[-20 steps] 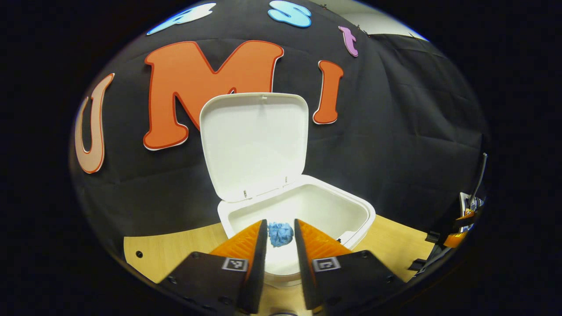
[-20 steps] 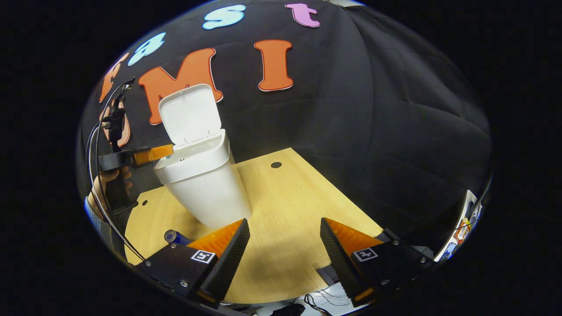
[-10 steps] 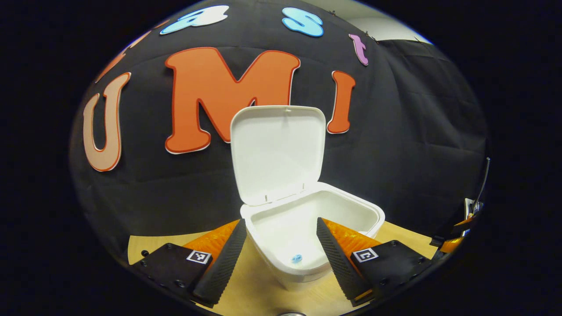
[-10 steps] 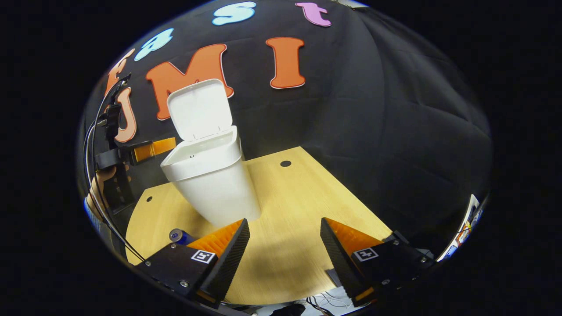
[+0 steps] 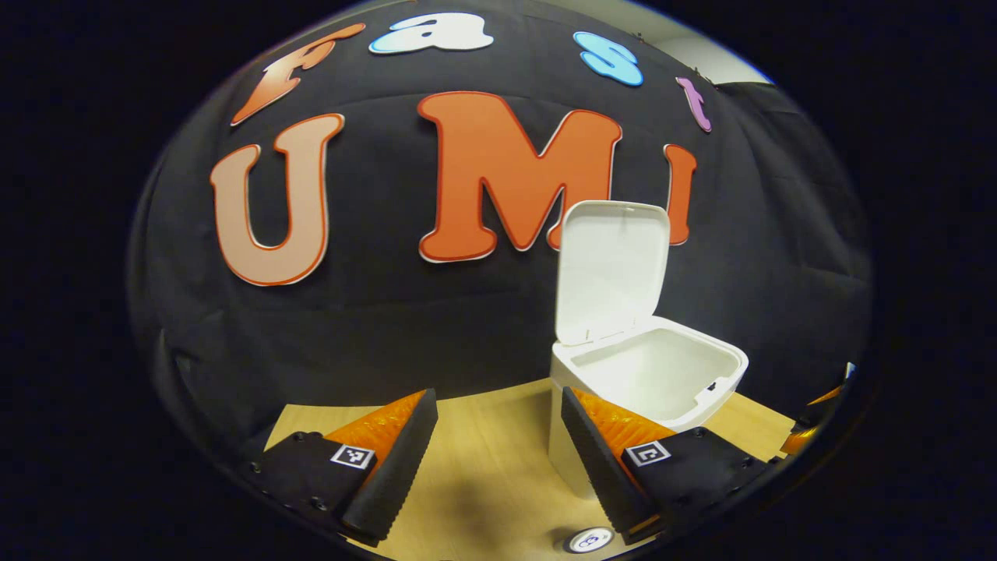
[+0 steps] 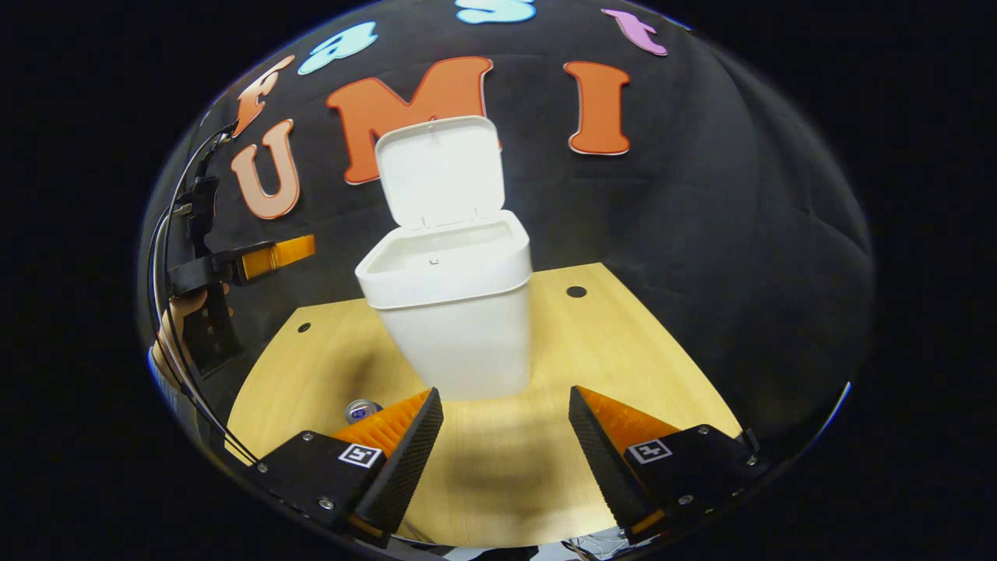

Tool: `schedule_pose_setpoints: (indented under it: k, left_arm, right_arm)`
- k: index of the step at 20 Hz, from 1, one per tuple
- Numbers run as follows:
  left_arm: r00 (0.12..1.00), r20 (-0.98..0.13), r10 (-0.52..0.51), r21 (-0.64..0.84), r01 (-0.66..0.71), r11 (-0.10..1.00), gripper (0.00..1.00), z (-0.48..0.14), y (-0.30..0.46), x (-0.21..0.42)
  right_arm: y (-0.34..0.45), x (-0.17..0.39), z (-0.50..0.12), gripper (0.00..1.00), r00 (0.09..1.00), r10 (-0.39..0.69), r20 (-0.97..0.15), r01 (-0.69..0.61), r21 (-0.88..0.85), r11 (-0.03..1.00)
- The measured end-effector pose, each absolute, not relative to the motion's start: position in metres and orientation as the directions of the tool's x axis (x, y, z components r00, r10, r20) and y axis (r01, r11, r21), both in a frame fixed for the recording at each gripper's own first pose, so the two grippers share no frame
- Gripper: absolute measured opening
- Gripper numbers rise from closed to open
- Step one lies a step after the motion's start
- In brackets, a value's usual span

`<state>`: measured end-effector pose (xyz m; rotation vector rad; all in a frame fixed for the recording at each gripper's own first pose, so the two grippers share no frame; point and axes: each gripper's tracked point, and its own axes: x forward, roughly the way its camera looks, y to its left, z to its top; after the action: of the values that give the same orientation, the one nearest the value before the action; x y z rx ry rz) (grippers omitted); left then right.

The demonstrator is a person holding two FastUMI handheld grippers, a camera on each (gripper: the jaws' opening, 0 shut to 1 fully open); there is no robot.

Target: Press the lid of the desktop garbage bin to open it, pick up the crumpled paper on the desktop and throw it into the bin, then pick up the pop can on the desktop and drop it into the bin, and finally close the garbage bin lid.

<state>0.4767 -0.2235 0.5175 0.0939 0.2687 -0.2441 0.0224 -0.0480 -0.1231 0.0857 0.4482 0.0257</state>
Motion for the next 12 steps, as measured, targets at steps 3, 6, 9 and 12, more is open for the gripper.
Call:
schedule_pose_setpoints:
  k: [3,6,9,12]
  left_arm:
    - [0.947,-0.274,-0.167,0.065,0.191,0.979,1.00,0.517,-0.179,0.466]
    - [0.958,-0.269,-0.104,0.072,0.128,0.989,1.00,0.515,-0.138,0.457]
    - [0.961,-0.271,-0.058,0.083,0.084,0.993,1.00,0.520,-0.099,0.452]
    - [0.965,-0.261,-0.011,0.092,0.036,0.995,1.00,0.512,-0.071,0.446]
  right_arm:
    - [-0.012,0.032,-0.125,0.99,0.889,0.109,-0.445,-0.085,0.074,0.994]
    - [0.022,0.041,-0.132,0.99,0.872,0.166,-0.461,-0.156,0.059,0.986]
    - [0.053,0.045,-0.140,0.99,0.849,0.214,-0.482,-0.220,0.045,0.974]
    - [0.079,0.049,-0.150,0.99,0.828,0.241,-0.506,-0.271,0.016,0.963]
